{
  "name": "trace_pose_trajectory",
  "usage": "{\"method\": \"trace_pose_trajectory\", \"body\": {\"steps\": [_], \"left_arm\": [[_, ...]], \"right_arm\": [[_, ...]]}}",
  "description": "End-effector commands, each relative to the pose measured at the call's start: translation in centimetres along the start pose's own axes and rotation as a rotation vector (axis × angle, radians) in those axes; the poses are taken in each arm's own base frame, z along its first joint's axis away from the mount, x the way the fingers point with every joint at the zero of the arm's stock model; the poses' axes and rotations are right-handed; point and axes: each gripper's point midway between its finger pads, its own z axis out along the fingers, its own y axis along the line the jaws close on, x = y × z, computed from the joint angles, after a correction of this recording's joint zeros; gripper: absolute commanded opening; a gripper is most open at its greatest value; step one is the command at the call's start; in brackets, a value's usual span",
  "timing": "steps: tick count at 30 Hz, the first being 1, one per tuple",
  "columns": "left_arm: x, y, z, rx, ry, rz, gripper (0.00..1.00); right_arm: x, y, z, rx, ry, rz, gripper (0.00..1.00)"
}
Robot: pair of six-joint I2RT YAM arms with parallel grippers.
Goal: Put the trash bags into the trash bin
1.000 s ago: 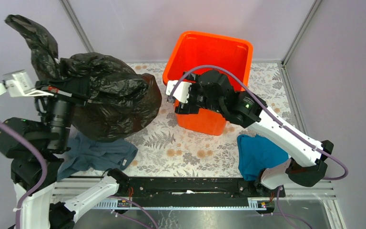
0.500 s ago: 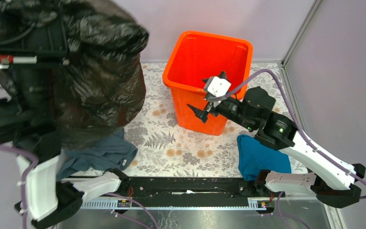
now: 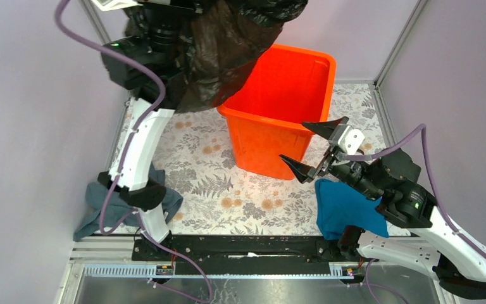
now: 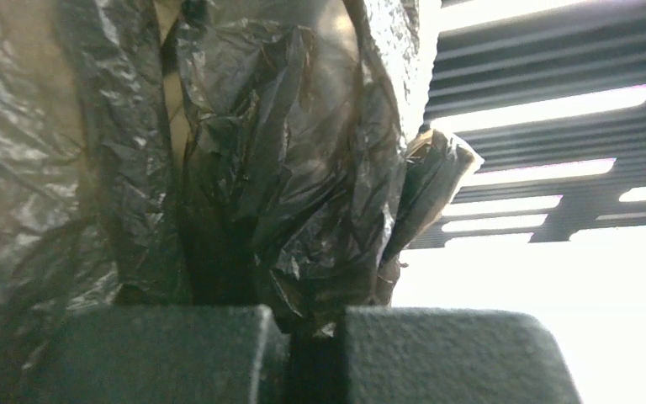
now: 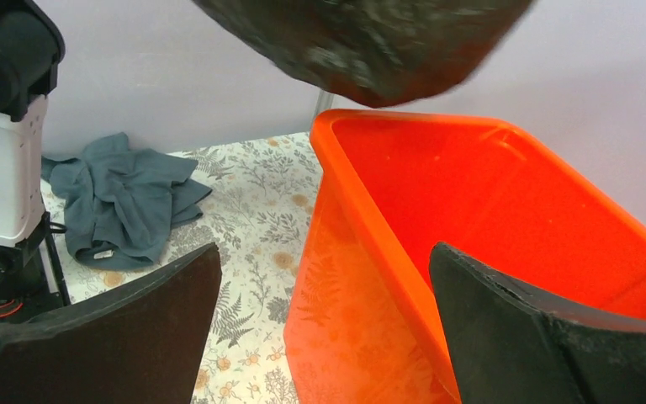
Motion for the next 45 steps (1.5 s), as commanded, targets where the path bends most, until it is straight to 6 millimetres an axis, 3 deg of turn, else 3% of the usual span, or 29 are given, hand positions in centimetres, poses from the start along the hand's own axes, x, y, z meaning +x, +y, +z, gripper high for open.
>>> {"method": "trace_pose_trajectory", "body": {"steps": [1, 8, 12, 16, 19, 22, 28, 32, 39, 45], "left_arm": [[-5.0, -3.4, 0.6, 0.095, -0.236, -0.133, 0.00], [0.0, -3.0, 0.6, 0.062, -0.175, -0.350, 0.00], [4.7, -1.8, -0.3, 0.022, -0.048, -0.495, 0.00], [10.6, -0.6, -3.0, -0.032, 0.121, -0.690, 0.00], [12.8, 1.3, -5.5, -0.163, 0.192, -0.715, 0.00], [11.9, 2.2, -6.7, -0.251, 0.230, -0.627, 0.00], [5.4, 0.2, -5.9, -0.238, 0.213, -0.427, 0.00], [2.6, -0.7, -6.5, -0.260, 0.195, -0.377, 0.00], [2.8, -2.2, -8.6, -0.255, 0.195, -0.543, 0.00], [4.9, -1.9, -9.2, -0.259, 0.250, -0.624, 0.00]], "right_arm": [[1.1, -0.1, -0.2, 0.034, 0.007, 0.037, 1.00], [2.4, -0.2, -0.3, 0.061, 0.015, 0.042, 1.00], [2.4, -0.8, -0.5, 0.100, -0.006, 0.060, 1.00], [1.3, -1.9, -1.6, 0.168, -0.035, 0.142, 1.00], [-0.4, -2.6, -3.1, 0.191, -0.082, 0.193, 1.00], [-2.0, -3.8, -5.0, 0.238, -0.134, 0.208, 1.00], [-2.5, -8.4, -8.4, 0.499, -0.148, 0.204, 1.00], [-2.4, -10.4, -9.2, 0.621, -0.120, 0.207, 1.00], [-3.3, -12.2, -7.7, 0.734, -0.104, 0.180, 1.00], [-5.8, -15.9, -6.7, 0.989, -0.025, 0.158, 1.00]]}}
